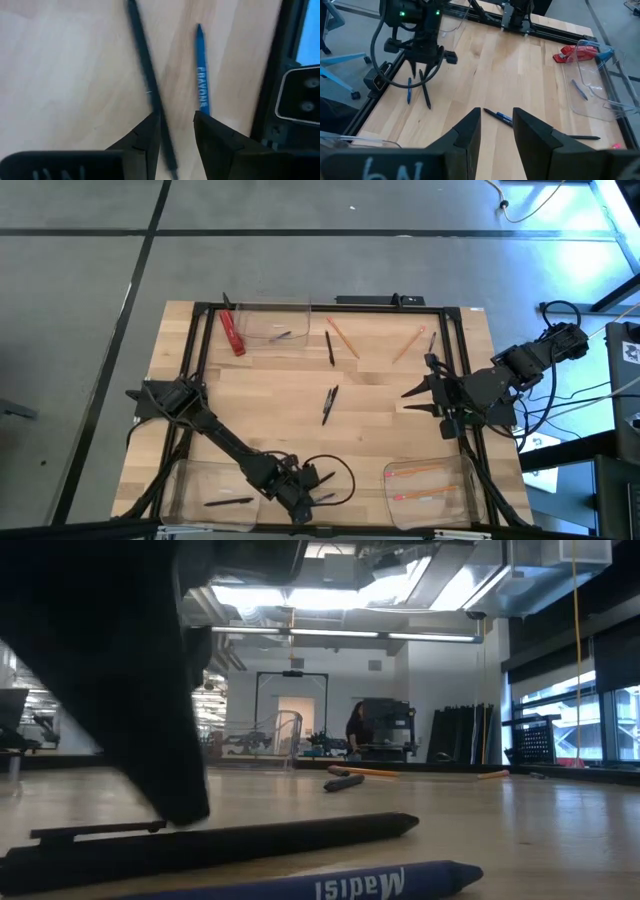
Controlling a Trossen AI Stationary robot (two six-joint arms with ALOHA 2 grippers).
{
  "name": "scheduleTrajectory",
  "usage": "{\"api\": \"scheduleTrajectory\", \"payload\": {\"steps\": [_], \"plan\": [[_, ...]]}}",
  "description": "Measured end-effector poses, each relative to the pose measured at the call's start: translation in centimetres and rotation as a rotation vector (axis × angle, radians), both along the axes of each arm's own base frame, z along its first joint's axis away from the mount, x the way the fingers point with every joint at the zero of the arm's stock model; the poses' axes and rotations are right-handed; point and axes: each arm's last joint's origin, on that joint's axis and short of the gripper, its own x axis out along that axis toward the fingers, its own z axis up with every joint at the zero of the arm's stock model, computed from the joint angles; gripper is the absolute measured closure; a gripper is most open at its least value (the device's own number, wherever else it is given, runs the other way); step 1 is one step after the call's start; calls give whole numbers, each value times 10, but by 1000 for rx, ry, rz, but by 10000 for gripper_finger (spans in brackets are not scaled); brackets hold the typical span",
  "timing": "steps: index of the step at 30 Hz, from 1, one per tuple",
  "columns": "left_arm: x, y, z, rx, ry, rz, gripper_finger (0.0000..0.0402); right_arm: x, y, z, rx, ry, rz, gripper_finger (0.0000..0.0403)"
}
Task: Sort crayons/erasers/pens/pencils in bins
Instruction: Put the black pen into the bottom left transparent bin
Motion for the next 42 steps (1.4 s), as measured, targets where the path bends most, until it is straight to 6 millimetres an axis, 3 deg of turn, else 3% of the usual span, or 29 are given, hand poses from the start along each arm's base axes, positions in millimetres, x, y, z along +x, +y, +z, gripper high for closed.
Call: {"api": "scheduleTrajectory", "payload": {"steps": [13, 24, 35, 42], "plan": [[0, 2, -2, 26, 8, 4, 292, 0, 0, 0, -10, -2, 6, 288], [-3, 4, 17, 65, 83, 8, 292, 0, 0, 0, -10, -1, 7, 288], [-13, -5, 12, 83, 82, 29, 292, 0, 0, 0, -10, -1, 7, 288], [-12, -5, -1, 113, 107, 29, 292, 0, 0, 0, -10, -1, 7, 288]]}}
